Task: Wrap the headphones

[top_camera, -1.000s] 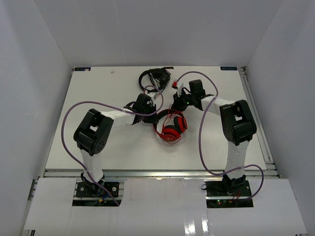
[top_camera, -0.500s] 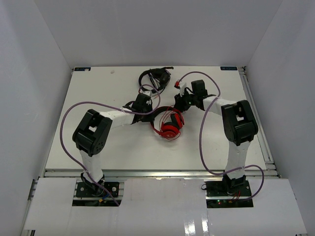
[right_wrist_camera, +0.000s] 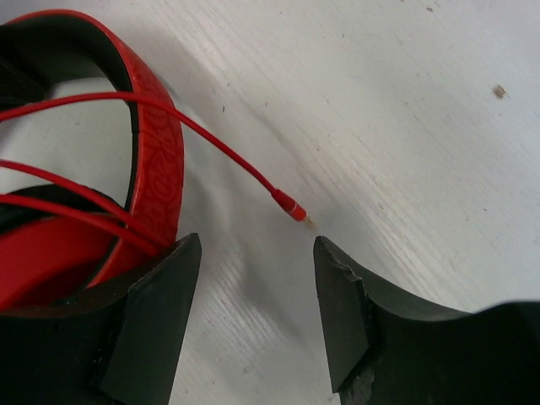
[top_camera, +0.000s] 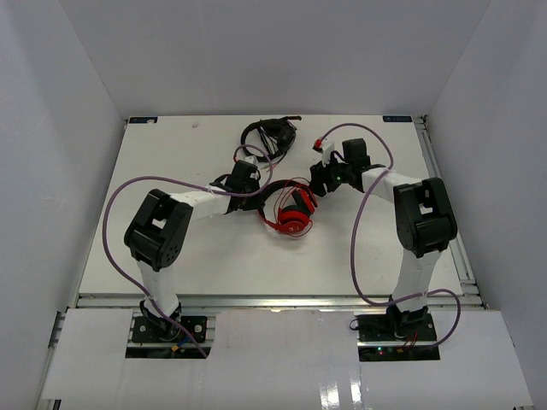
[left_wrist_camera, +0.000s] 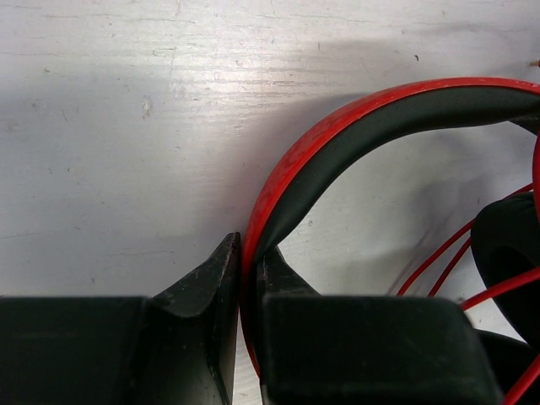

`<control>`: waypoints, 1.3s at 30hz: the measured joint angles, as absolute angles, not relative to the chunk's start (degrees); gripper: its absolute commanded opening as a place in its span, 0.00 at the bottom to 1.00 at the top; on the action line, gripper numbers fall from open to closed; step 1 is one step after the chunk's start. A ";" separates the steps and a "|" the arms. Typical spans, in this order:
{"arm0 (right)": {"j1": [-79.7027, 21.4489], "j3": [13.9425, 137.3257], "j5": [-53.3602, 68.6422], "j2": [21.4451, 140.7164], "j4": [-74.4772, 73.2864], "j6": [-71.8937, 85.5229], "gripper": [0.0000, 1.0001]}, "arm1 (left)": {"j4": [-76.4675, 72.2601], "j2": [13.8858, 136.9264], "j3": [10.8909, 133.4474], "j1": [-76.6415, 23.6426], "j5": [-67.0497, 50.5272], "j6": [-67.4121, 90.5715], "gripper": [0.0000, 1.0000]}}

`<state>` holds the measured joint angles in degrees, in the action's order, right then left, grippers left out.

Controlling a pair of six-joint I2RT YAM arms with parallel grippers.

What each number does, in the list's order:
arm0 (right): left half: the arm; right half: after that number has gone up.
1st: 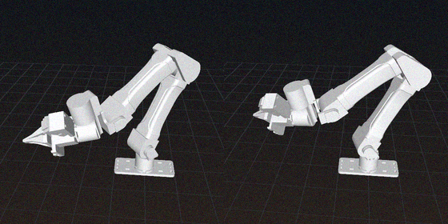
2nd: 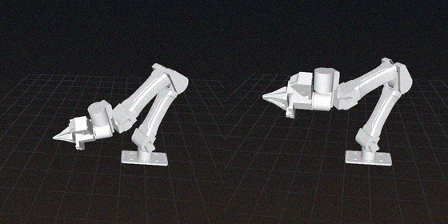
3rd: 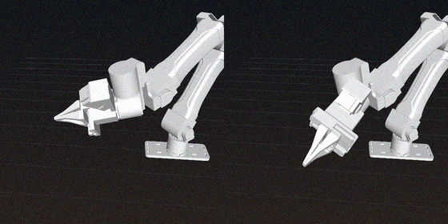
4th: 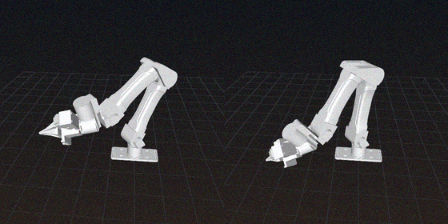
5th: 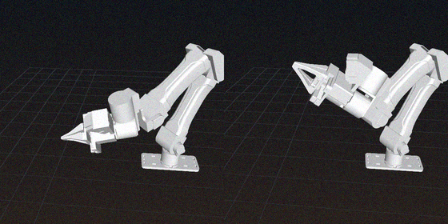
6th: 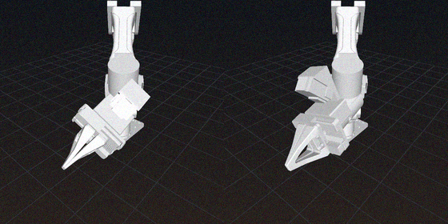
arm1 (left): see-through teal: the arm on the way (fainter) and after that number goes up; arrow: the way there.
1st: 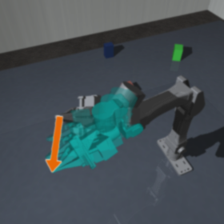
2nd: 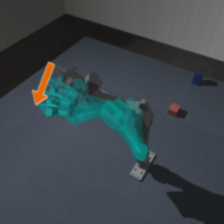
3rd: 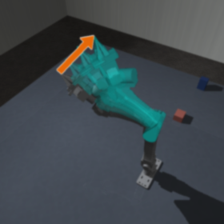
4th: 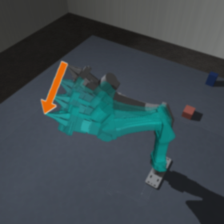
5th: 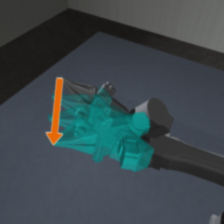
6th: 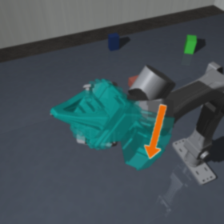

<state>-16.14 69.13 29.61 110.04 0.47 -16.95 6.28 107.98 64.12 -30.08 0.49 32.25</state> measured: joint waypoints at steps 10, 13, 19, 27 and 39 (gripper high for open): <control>-12.12 62.86 29.55 100.94 -0.11 -15.58 0.76 | 9.83 107.98 65.53 -30.06 3.13 33.01 0.11; -10.97 60.17 29.73 97.20 -0.25 -15.38 0.77 | 10.79 107.98 65.86 -30.06 4.02 32.97 0.25; -9.98 54.43 30.05 88.71 -1.37 -15.47 0.83 | 11.49 107.97 66.33 -30.04 4.20 33.22 0.55; -9.95 45.97 30.03 73.25 -4.32 -17.58 0.94 | 13.12 104.06 65.63 -30.04 3.90 32.78 0.74; -6.70 38.39 25.65 53.35 -8.97 -17.69 0.90 | 15.39 80.28 56.97 -30.04 3.81 24.91 0.85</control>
<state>-6.70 38.39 25.65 53.35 -8.97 -17.69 15.39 80.28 56.97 -30.04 3.81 24.91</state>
